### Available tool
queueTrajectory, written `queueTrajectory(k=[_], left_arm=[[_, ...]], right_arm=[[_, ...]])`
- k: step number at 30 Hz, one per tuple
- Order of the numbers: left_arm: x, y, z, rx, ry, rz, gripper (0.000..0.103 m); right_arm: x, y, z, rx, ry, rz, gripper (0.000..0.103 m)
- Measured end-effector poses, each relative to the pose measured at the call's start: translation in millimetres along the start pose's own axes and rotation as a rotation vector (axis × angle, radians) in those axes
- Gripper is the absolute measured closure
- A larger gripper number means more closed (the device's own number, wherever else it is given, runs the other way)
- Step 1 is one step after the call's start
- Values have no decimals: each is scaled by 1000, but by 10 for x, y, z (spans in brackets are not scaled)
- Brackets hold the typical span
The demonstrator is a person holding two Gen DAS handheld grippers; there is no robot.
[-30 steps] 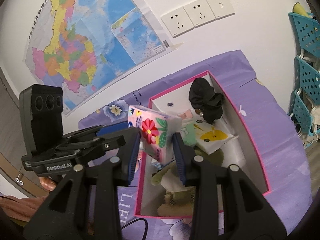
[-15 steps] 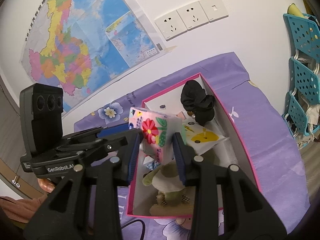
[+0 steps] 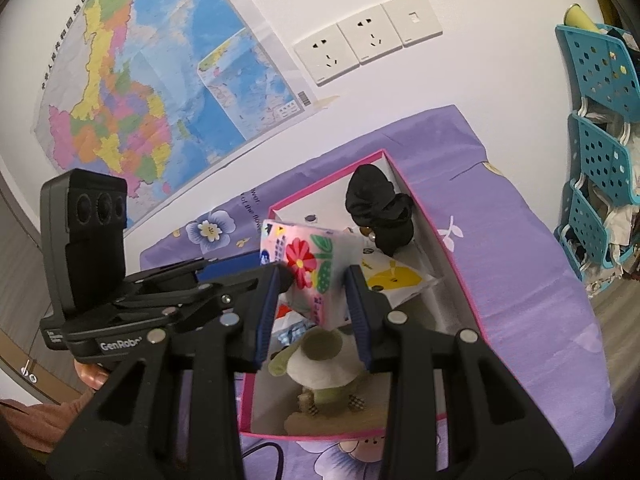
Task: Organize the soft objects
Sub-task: 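Lower the tissue pack into the pink box and open the left gripper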
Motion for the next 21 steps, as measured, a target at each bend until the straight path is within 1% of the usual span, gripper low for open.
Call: queueTrajectory(k=[3, 5, 13, 21], left_arm=[[53, -4, -16, -4, 3, -9, 65], [96, -2, -33, -26, -4, -14, 65], [228, -35, -67, -24, 2, -42, 65], [288, -31, -97, -22, 7, -46, 65]], right_arm=[[15, -7, 26, 7, -7, -4, 66], [27, -9, 39, 9, -17, -4, 66], [98, -40, 120, 27, -44, -11, 66], [134, -45, 145, 26, -66, -10, 66]])
Point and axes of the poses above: each gripper's, at about its wrist camera, not at the fingertips, and x roughly the way its jaws point, z to its right, y to its top, the point moved 7 cm from there along x, roughly the way its jaws point, and after that the axes turned 8 degrees about z, right-handed, at the moved point
